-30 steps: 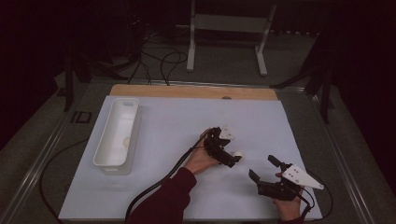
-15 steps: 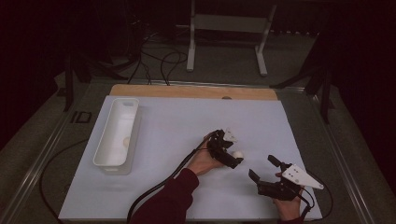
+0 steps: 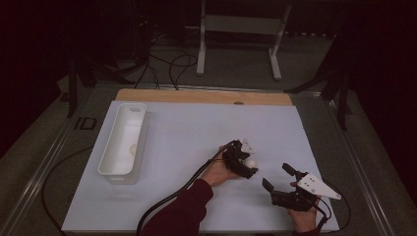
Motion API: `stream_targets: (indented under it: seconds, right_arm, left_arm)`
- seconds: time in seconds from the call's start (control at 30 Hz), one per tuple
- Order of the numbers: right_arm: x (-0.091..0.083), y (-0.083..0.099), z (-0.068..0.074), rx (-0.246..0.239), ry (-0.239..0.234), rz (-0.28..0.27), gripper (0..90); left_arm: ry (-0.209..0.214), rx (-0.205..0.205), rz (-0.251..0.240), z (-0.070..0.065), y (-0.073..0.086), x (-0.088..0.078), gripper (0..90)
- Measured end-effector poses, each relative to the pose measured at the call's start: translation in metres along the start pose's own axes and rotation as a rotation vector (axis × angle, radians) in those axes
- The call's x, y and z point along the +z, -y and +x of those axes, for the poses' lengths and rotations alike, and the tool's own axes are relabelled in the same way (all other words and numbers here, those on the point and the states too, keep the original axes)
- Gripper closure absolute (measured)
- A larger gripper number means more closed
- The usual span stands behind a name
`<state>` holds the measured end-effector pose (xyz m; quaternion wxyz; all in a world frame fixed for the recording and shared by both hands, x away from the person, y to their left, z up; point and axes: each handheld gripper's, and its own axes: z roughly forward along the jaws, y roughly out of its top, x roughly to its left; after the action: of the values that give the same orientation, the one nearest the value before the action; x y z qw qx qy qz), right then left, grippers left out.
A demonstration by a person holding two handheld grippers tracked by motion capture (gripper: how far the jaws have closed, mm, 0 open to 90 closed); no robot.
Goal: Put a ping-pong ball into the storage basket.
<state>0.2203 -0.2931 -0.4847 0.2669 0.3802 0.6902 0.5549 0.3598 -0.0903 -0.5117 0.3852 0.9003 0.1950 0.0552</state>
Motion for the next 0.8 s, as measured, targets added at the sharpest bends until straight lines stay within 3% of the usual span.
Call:
stream_targets:
  seconds: [0.37, 0.8]
  right_arm:
    - [-0.0003, -0.0002, -0.0001, -0.002, 0.001, -0.002, 7.4]
    - [-0.0002, -0.0002, 0.0002, -0.002, 0.0, -0.001, 7.3]
  left_arm:
    - [0.022, 0.008, 0.011, -0.0018, 0.0019, 0.0069, 49.9]
    - [0.017, 0.016, 0.006, -0.001, -0.0008, -0.0013, 51.1]
